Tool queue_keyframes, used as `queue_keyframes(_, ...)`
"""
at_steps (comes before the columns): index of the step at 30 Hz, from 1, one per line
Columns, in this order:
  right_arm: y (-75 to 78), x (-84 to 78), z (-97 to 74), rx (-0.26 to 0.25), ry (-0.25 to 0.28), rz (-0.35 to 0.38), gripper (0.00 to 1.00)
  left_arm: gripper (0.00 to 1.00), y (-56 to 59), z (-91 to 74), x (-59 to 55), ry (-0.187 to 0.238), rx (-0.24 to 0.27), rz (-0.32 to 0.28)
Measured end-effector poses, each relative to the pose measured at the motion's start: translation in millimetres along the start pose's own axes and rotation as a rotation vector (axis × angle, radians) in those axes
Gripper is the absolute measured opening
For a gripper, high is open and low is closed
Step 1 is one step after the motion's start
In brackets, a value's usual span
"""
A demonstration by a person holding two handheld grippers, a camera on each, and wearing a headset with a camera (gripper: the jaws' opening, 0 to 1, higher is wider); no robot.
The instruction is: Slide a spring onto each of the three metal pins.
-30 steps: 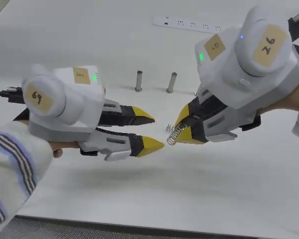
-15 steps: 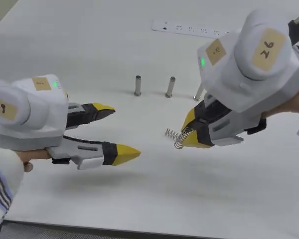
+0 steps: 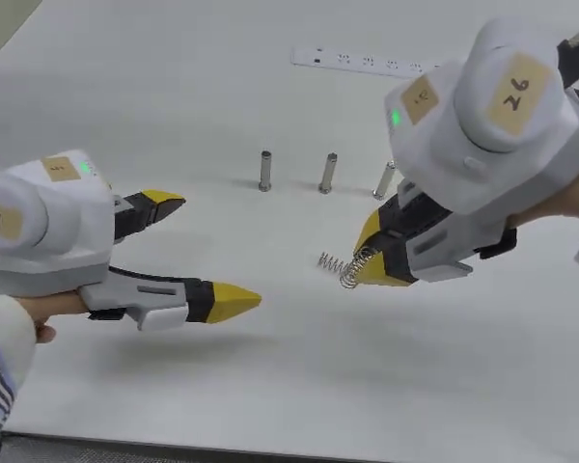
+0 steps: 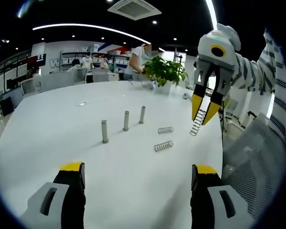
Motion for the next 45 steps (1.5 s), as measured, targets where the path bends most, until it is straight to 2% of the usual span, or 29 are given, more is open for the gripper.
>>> queue_keyframes(3, 0.5, -1.3, -1.0, -0.002, -0.001, 0.012, 0.08, 0.98, -1.8, -0.6, 1.2, 0.01, 0.014, -0.005)
queue_keyframes(8, 1.7, -1.4, -2.1, -0.003, -0.003, 0.016, 0.08, 0.98, -4.0, -0.4, 2.7, 0.02, 0.036, -0.027)
queue_keyframes(11, 3.9, -1.4, -3.7, -0.006, -0.009, 0.025, 0.08, 0.98, -5.3, -0.6, 3.0, 0.019, 0.046, -0.018)
queue_keyframes(17, 13.3, -0.3, -12.8, -0.017, -0.028, 0.031, 0.08, 0.98, -3.1, 0.0, 1.3, 0.012, 0.03, -0.021)
queue_keyframes(24, 26.9, 5.1, -27.7, -0.038, -0.033, 0.035, 0.08, 0.98, -0.6, 1.8, 4.2, 0.022, 0.018, -0.025)
queue_keyframes(31, 48.0, 17.8, -35.3, -0.043, -0.045, 0.022, 0.08, 0.98, 1.1, 3.7, 1.3, 0.011, 0.017, -0.025)
queue_keyframes(40, 94.0, 33.7, -46.7, -0.072, -0.065, -0.004, 0.08, 0.98, 0.8, 1.7, 0.1, 0.006, 0.026, -0.041)
queue_keyframes(45, 111.3, 41.8, -45.5, -0.071, -0.065, -0.012, 0.08, 0.98, 1.7, 3.4, 0.2, -0.001, 0.023, -0.042)
Point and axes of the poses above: the centre of the closed fingertips' face, and the gripper's own axes: z roughly forward along the fingers, y roughly to its right, x roughly out of its top, the point moved 6 cm from there along -z, roughly backward along the fingers, and after that the axes turned 11 degrees about x, right-handed, at the moved point
